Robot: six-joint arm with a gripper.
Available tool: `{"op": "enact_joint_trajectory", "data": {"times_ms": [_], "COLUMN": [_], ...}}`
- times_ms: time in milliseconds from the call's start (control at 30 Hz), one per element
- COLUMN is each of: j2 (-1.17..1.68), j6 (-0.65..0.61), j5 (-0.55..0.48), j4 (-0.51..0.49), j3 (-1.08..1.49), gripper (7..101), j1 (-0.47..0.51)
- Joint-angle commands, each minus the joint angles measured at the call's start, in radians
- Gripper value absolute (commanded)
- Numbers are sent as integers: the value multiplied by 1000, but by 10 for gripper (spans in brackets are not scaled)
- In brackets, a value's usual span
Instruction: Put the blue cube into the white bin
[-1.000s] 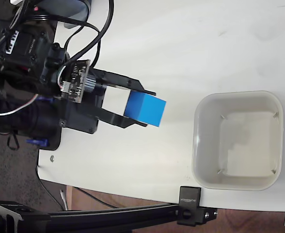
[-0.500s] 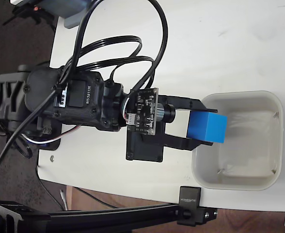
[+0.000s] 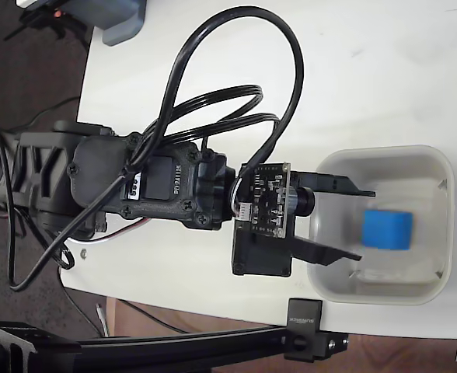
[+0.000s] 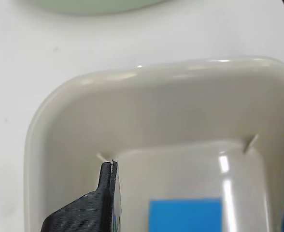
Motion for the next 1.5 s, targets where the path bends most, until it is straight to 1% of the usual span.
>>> {"op": "enact_joint_trajectory", "data": {"times_ms": [33, 133, 200, 267, 333, 400, 500, 600, 633, 733, 867, 1067, 1200, 1300, 1433, 1500], "j2": [81, 178, 322, 502, 678, 844, 1077, 1223, 1262, 1408, 1634, 1870, 1930, 1930, 1930, 1930], "j6": [-17, -48, -80, -100, -97, -104, -138, -118, -104, -83, -74, -94, -98, -112, -114, -100], "j5": [-5, -12, 23, 51, 58, 34, 20, 21, 18, 72, 100, 121, 104, 61, 60, 80], "j4": [-48, -87, -130, -149, -143, -135, -155, -126, -106, -67, -41, 15, 51, 57, 57, 57], "j3": [-41, 91, 288, 503, 706, 910, 1209, 1385, 1420, 1519, 1675, 1829, 1842, 1841, 1841, 1841], "gripper": [1000, 1003, 1003, 1003, 1003, 1003, 1003, 1003, 1003, 1003, 1003, 1003, 1003, 1003, 1003, 1003], "j1": [6, 8, -15, -41, -58, -58, -61, -78, -84, -144, -192, -225, -230, -196, -193, -193]}}
